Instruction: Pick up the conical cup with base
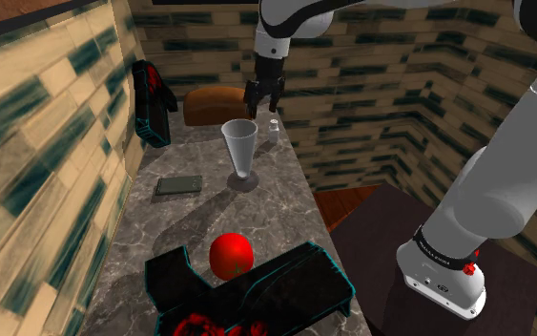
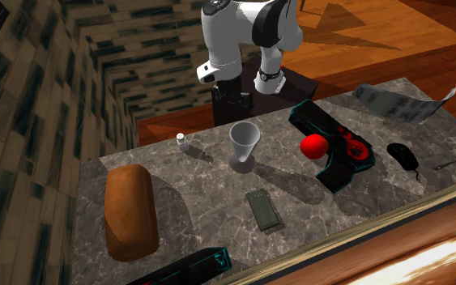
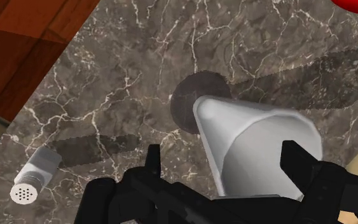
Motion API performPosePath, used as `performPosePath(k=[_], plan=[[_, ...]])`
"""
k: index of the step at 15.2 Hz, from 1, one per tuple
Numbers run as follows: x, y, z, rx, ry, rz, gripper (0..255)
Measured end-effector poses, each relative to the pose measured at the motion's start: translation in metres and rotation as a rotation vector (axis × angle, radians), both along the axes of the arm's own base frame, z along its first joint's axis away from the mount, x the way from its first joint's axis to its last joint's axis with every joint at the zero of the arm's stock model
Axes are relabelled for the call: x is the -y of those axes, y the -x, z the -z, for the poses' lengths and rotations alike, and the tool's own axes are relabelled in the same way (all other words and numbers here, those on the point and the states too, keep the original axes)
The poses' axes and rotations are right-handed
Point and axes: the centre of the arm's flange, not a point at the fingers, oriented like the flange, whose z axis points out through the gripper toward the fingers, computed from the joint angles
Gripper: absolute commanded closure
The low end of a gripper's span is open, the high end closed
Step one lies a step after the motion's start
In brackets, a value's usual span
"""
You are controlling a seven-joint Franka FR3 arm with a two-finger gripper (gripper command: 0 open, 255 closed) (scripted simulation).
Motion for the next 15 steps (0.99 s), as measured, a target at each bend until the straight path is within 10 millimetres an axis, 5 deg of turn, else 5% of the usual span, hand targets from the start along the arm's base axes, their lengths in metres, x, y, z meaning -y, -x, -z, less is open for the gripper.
performPosePath(k=[3, 11, 12, 15], plan=[[-0.02, -0.026, 0.018, -0.01, -0.003, -0.015, 0], [-0.025, -0.032, 0.059, -0.012, -0.004, -0.019, 0], [-0.025, -0.032, 0.061, -0.012, -0.004, -0.019, 255], [-0.024, -0.033, 0.062, -0.012, -0.004, -0.019, 255]])
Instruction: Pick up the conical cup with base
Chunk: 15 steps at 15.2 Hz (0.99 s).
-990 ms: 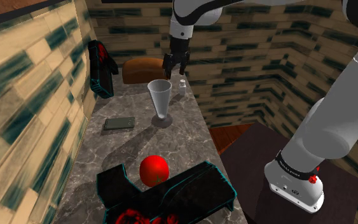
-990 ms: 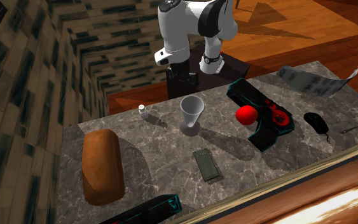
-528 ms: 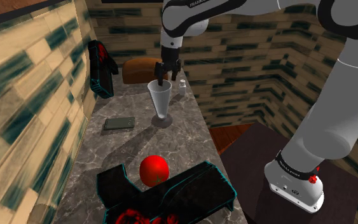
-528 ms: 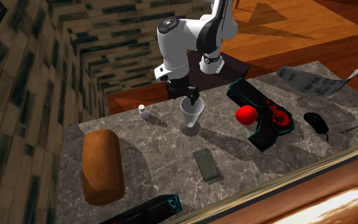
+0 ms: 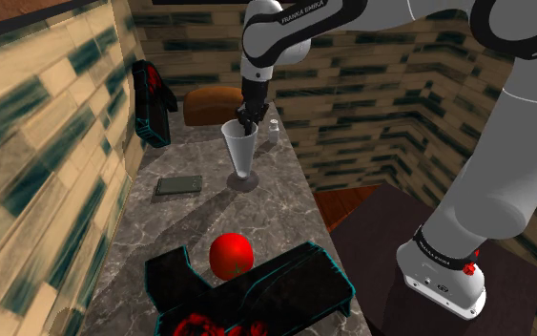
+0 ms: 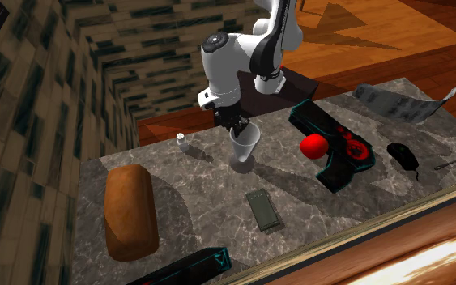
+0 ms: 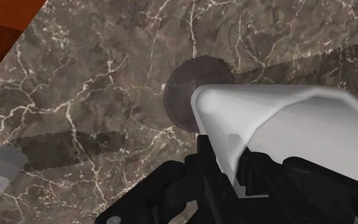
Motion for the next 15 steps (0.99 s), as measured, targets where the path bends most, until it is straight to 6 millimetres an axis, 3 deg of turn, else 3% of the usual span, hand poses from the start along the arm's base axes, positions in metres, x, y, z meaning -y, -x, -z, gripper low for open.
performPosePath(k=[8, 15], plan=[[0.0, 0.001, -0.002, 0.0, 0.0, 0.0, 255], [0.0, 0.001, -0.036, 0.0, 0.0, 0.0, 255]])
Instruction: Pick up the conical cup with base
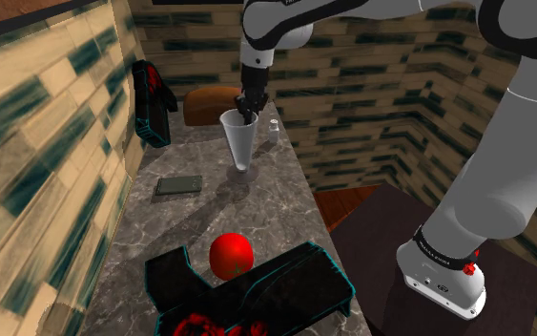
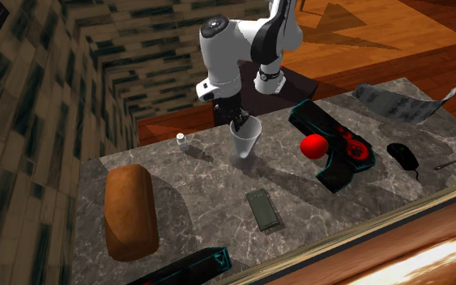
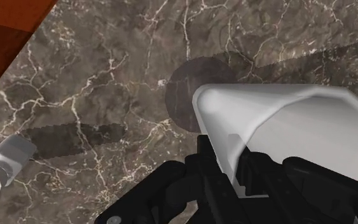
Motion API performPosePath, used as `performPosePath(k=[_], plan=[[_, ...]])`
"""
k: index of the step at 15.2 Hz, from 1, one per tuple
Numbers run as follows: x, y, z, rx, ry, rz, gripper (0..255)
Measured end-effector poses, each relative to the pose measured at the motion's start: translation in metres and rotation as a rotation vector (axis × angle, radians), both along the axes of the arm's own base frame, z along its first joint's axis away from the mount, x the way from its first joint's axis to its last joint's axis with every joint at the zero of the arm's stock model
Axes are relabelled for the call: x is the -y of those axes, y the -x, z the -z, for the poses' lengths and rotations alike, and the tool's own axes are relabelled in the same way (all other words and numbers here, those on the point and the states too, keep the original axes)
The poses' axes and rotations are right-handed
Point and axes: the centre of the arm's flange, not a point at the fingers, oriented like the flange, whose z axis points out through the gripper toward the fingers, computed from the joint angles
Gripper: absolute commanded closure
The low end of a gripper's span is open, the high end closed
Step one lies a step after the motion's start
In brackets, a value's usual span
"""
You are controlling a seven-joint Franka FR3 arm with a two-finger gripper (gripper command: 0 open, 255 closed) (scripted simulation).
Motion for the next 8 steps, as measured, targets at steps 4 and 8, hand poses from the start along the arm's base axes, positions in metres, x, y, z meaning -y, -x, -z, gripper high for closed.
performPosePath(k=[4, 8], plan=[[-0.002, 0.0, -0.022, 0.0, 0.0, 0.0, 255], [-0.001, 0.001, -0.041, 0.0, 0.0, 0.0, 255]])
